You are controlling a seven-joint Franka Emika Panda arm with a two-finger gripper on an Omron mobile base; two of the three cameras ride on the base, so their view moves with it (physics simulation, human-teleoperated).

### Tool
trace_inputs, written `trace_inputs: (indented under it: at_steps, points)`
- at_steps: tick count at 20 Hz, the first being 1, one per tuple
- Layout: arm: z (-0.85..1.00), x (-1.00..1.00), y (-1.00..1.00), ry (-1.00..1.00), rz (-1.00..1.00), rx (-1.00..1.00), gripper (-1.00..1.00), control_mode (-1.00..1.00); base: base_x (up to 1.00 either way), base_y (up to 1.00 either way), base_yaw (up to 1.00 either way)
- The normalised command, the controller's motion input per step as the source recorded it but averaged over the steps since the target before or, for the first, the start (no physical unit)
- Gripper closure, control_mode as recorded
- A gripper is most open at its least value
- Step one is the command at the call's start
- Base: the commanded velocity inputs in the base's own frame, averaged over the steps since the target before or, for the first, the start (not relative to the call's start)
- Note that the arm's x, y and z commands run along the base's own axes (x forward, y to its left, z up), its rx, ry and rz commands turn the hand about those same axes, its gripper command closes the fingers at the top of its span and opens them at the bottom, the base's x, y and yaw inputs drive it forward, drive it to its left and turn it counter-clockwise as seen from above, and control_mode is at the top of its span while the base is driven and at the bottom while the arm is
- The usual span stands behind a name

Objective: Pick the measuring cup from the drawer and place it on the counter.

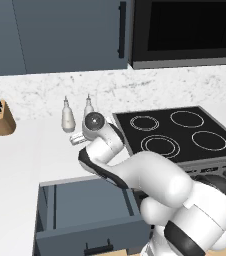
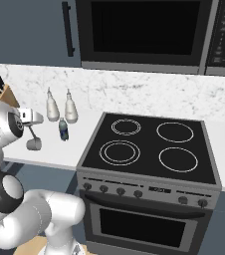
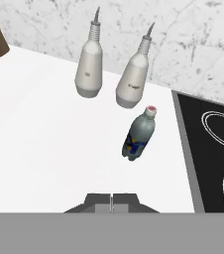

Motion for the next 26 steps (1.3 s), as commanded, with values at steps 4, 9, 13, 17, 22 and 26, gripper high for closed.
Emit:
trace_inputs:
  at_steps: [4,9,13,17,22,26]
  points:
    - [-0.37,0.46,0.3,0.09,0.0,0.0,1.0,-1.0,0.0,0.0,0.0]
    - [-0.49,0.25,0.3,0.12,0.0,0.0,1.0,-1.0,0.0,0.0,0.0]
    - [-0.35,0.23,0.26,0.02,0.0,0.0,1.0,-1.0,0.0,0.0,0.0]
    - [-0.28,0.27,0.31,0.0,0.0,0.0,1.0,-1.0,0.0,0.0,0.0]
    - [-0.28,0.34,0.37,0.0,0.0,-0.01,1.0,-1.0,0.0,0.0,0.0]
    - [-0.3,0.34,0.41,0.0,0.0,-0.01,1.0,-1.0,0.0,0.0,0.0]
